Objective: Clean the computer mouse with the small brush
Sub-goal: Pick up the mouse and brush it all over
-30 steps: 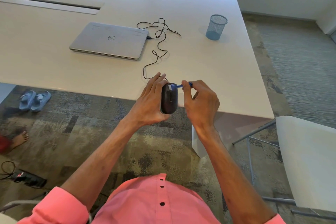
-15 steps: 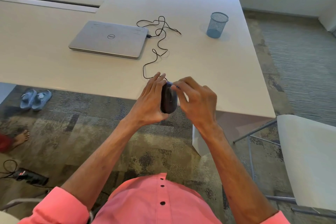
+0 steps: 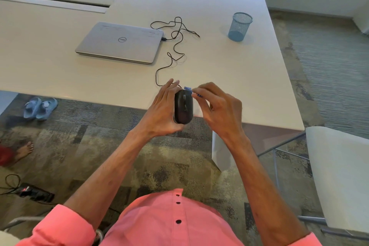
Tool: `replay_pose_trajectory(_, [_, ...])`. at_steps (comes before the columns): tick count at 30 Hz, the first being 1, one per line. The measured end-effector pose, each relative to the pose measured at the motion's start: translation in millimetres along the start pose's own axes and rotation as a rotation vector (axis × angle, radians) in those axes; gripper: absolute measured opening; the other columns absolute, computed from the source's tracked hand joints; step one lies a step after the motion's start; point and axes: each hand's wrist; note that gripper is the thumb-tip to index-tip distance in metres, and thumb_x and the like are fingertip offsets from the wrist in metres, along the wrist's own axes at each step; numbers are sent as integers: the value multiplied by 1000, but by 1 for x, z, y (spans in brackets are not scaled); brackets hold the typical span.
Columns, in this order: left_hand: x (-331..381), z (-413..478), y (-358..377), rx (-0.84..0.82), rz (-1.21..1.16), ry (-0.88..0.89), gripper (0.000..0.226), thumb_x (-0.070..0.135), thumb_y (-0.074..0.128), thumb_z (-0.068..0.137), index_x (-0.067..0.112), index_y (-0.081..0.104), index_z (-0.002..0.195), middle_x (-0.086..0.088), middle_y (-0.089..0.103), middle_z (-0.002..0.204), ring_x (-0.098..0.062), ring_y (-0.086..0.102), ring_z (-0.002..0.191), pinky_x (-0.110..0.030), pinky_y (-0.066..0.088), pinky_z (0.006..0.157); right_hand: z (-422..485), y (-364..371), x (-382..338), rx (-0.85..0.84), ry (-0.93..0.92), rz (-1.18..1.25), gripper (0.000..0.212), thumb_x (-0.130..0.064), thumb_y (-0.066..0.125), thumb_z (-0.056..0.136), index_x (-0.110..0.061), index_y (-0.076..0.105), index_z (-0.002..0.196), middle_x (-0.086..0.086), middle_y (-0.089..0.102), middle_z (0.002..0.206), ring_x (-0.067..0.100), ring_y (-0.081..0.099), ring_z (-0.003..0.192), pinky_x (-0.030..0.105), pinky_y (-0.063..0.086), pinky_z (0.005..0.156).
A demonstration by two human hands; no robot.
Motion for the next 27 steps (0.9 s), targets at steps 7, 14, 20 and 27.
replay_pose_trajectory(7, [-2, 5, -1, 45, -39, -45, 127, 67, 87, 74, 5, 31, 169, -5, 22, 187, -21, 4, 178, -47, 21, 142, -14, -6, 0, -137, -40, 89, 15, -31, 75, 108, -23, 87, 103, -14, 81, 101, 14, 59, 56, 32, 50, 53])
replay_pose_trajectory(14, [-2, 10, 0, 9, -30, -32, 130, 68, 90, 74, 7, 29, 171, -5, 21, 187, -21, 3, 178, -48, 20, 143, -21, -13, 5, -163, -79, 167, 13, -30, 77, 106, -26, 85, 97, -15, 77, 93, 1, 46, 61, 23, 43, 53])
replay_pose_trajectory(20, [0, 12, -2, 27, -23, -20, 127, 67, 89, 71, 10, 30, 169, -3, 22, 187, -20, 5, 178, -43, 20, 142, -16, -4, 9, -16, -89, -17, 16, -32, 74, 111, -23, 86, 118, -11, 82, 113, 18, 61, 54, 31, 49, 51])
replay_pose_trajectory(27, [-4, 15, -5, 41, -48, -71, 133, 75, 89, 70, 10, 29, 169, -3, 22, 187, -18, 4, 178, -42, 18, 142, -31, -10, 11, -208, -55, 107, 13, -29, 77, 105, -25, 88, 98, -13, 78, 92, 7, 53, 58, 34, 52, 52])
Point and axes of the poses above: each hand's wrist, its own z-axis towards the middle knuckle, its own y-axis out of the palm, x = y × z
